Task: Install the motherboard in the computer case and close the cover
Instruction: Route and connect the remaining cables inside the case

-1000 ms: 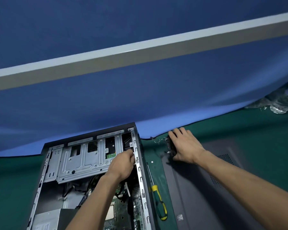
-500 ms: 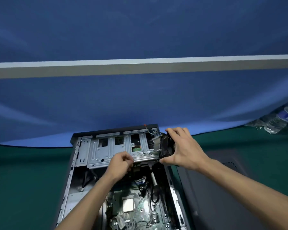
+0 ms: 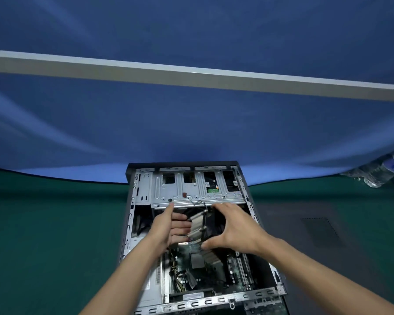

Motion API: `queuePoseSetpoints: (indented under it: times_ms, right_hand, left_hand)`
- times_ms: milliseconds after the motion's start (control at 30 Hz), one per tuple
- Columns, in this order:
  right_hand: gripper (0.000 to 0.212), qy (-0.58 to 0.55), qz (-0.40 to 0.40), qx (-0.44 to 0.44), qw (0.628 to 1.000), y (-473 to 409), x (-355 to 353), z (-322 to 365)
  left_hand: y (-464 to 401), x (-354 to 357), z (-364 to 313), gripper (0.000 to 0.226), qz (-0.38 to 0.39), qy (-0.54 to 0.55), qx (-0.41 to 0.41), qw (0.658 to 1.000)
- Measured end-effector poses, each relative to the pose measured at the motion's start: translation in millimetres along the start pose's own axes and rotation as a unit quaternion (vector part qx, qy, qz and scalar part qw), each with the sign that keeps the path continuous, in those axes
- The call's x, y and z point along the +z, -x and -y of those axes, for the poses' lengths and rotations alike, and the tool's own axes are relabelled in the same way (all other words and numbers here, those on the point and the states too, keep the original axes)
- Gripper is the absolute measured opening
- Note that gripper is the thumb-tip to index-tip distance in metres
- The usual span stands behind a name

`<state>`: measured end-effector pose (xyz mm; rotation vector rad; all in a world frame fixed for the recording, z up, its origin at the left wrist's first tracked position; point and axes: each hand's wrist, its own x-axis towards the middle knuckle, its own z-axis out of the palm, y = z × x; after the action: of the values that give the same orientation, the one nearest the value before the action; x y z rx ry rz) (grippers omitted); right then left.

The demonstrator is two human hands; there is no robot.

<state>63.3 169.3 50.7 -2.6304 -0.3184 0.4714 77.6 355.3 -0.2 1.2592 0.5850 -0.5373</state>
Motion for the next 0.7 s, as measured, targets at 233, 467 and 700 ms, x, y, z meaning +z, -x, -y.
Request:
queuePoseSetpoints:
  times_ms: [233, 467, 700]
  right_hand:
    - [0.117, 0.045, 0.068, 0.015, 0.997, -9, 48, -6]
    - [0.108, 0.161, 0.088, -0.033, 0.982, -24, 73, -9]
    - [0.099, 0.251, 0.101, -0.098, 0.958, -36, 90, -10]
  left_hand:
    - [3, 6, 17, 0.026, -0.060, -0.109, 0.097, 0.987]
    - [2, -8, 29, 0.018, -0.105, -0.439, 0.273, 0.849]
    - [-8, -16, 27, 0.030, -0.167, -0.483, 0.244, 0.824]
